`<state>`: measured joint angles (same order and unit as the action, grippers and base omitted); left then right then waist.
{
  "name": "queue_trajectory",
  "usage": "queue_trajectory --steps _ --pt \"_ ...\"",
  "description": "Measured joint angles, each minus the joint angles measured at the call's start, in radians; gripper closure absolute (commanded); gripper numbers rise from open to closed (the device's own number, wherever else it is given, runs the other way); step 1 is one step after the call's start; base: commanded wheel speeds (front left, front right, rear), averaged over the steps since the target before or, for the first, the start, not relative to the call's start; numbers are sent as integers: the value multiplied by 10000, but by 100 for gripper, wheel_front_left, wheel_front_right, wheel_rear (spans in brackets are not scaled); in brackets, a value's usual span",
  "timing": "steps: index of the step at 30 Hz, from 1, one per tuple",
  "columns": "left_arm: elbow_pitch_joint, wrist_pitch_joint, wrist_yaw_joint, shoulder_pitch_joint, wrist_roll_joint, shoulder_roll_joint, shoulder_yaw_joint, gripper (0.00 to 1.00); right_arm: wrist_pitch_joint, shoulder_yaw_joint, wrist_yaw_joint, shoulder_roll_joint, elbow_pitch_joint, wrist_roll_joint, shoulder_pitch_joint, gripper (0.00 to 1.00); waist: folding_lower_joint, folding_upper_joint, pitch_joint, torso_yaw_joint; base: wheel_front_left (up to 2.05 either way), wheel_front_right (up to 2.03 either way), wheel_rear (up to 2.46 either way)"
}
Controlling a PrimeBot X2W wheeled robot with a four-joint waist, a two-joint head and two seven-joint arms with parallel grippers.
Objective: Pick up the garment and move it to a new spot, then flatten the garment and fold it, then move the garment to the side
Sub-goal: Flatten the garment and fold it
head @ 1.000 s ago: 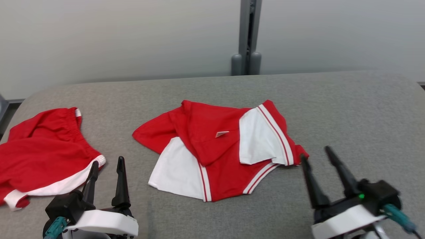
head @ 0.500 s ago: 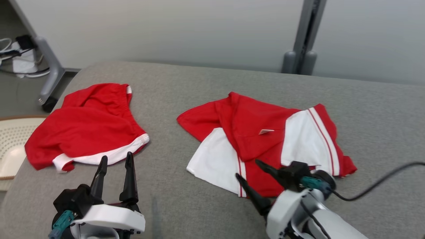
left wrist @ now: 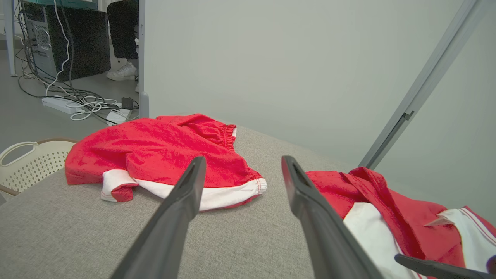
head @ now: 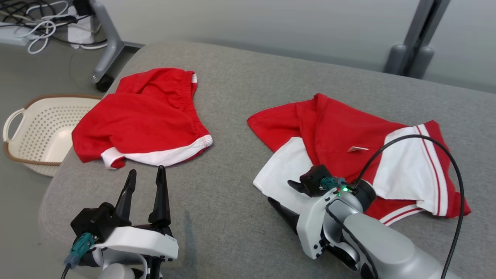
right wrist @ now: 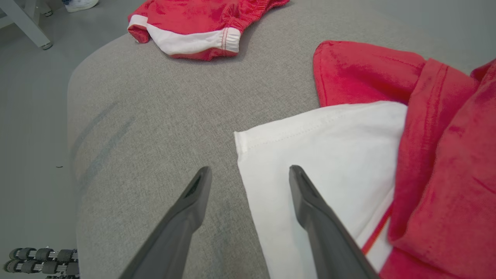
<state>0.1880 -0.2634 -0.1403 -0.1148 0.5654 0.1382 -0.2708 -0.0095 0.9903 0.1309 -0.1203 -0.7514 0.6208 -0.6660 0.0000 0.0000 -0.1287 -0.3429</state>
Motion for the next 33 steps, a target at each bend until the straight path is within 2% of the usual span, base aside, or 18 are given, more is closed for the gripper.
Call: queue_trajectory --steps 8,15,17,18,26,30,33 --pt "165 0 245 -159 -48 -198 146 0 12 713 0 61 -1337 809 -498 0 0 0 -385 -514 0 0 0" --pt "291 -2 364 -185 -171 -311 320 0 221 1561 -2 65 -1891 1415 -849 0 0 0 -495 -730 0 0 0" --pt "320 0 391 -185 -203 -337 384 0 33 1705 -2 94 -2100 1457 -914 75 0 0 -478 -713 0 0 0" --pt "334 0 422 -185 -205 -347 407 0 -63 1766 -2 102 -2207 1490 -953 100 0 0 -466 -695 0 0 0" --pt "418 -2 493 -184 -357 -385 520 0 -1795 1850 0 157 -2245 2033 -1052 100 0 0 -274 -316 0 0 0" --pt "453 -2 510 -168 -391 -314 558 0 -2303 1898 -2 -61 -1296 2579 -948 100 0 0 -25 -33 0 0 0" --pt "435 2 464 -98 -405 -199 631 0 -2416 2151 -2 -502 -165 2978 -624 100 0 0 161 296 0 0 0"
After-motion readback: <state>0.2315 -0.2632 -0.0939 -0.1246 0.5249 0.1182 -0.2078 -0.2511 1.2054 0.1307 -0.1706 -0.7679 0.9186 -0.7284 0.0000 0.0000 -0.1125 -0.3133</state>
